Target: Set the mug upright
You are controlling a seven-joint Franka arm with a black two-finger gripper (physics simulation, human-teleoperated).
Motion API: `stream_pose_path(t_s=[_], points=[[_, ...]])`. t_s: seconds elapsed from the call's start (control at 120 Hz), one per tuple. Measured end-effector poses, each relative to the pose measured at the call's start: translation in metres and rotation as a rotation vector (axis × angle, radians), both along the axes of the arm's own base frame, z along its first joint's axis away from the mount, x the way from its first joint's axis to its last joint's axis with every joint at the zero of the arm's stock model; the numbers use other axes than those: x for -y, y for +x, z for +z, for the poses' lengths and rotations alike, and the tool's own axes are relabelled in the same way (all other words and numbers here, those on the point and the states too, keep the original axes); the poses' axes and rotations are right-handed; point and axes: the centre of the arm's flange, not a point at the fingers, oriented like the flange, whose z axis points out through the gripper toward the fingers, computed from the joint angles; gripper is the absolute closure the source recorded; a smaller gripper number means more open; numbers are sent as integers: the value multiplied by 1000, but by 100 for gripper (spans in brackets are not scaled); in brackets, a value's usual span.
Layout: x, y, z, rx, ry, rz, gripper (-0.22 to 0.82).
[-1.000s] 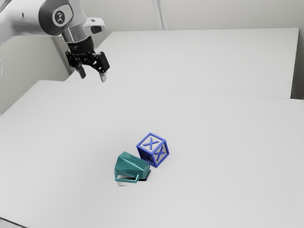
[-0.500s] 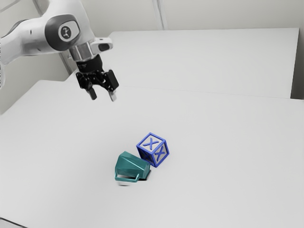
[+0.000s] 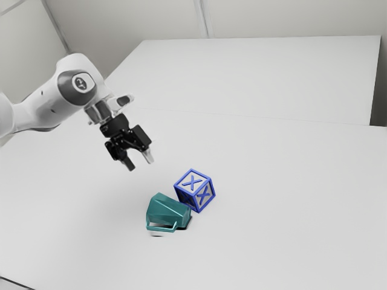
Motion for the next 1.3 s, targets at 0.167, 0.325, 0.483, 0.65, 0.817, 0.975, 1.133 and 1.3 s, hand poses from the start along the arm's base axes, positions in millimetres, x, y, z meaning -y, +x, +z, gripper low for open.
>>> stream_pose_path(t_s=[0.167,0.325,0.483,0.65,0.817,0.975,1.133,1.3], points=[[-40,-9,-37,25,-81,55,0],[-81,-24,-70,53,-130,97,0],[-101,-44,-98,72,-176,88,0],[-84,-48,-112,107,-218,4,0],[-74,-49,-122,142,-257,-57,0],[-74,-51,-128,188,-309,-41,0],[-53,-45,-131,230,-362,-48,0],[-36,-46,-142,236,-398,-69,0]])
